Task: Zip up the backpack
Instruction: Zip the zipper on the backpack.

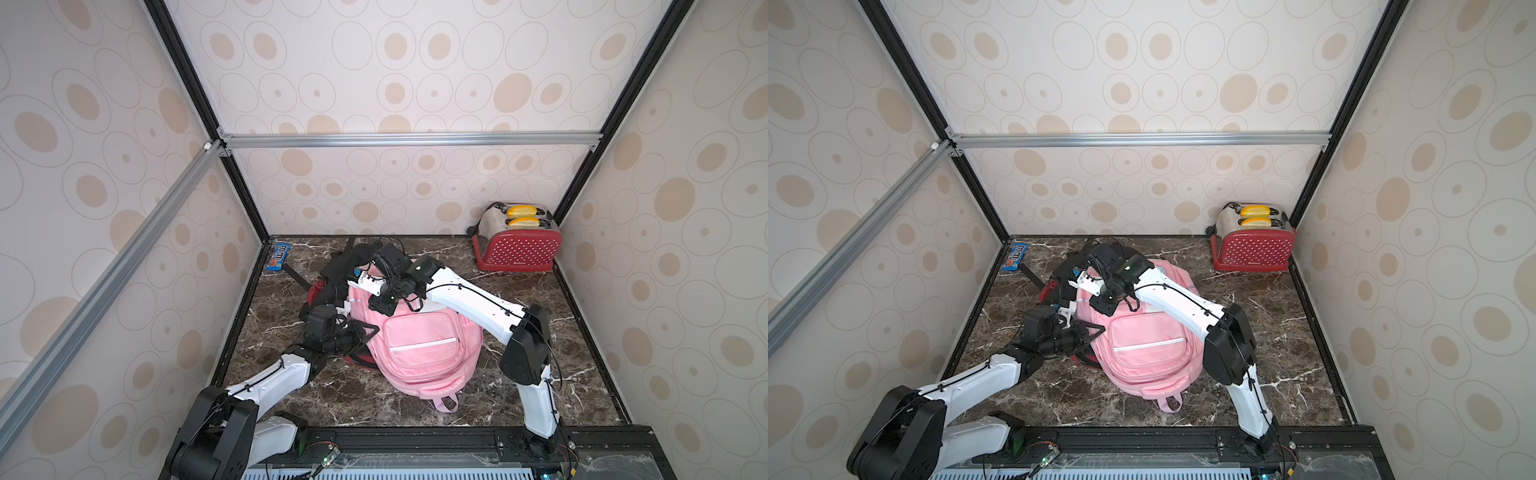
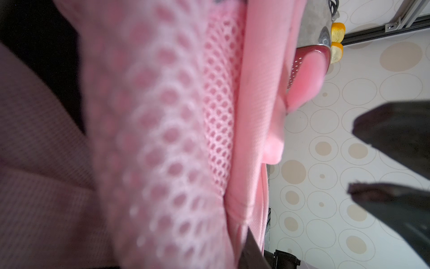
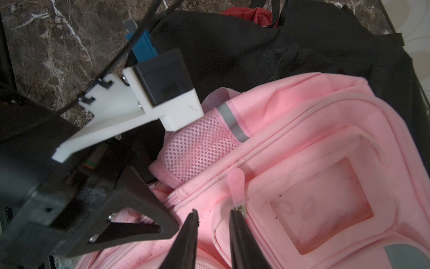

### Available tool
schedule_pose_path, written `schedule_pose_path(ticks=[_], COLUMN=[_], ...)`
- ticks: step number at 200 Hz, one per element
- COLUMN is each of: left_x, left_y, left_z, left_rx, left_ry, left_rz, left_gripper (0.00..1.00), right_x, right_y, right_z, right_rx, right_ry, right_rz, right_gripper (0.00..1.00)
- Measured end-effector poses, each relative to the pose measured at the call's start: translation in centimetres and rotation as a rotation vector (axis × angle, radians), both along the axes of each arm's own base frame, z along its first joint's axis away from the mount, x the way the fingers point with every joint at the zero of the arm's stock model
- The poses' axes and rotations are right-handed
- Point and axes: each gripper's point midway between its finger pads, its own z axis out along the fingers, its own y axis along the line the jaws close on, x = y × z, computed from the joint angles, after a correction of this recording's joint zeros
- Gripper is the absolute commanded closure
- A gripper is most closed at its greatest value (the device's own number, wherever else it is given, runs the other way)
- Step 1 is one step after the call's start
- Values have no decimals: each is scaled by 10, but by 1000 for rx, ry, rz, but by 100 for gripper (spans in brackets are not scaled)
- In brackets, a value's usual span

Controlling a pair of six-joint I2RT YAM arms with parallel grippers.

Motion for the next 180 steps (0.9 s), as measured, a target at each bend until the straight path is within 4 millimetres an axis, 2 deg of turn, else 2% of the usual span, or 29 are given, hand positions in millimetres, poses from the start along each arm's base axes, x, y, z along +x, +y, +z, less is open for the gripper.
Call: schedule_pose_path(ticks=[121,180], left_x=[0,-2], left_y=[-1,0], left_z=[1,1], left_rx=[-9,-8], left_ry=[1,4], left_rz=[-2,0], left_gripper=[100,100], right_x=[16,23], right_y=[18,19], right_z=[-24,-27], right_rx=[-45,-58], right_ry=[-19,-39], right_rz=[23,19], right_gripper=[73,89])
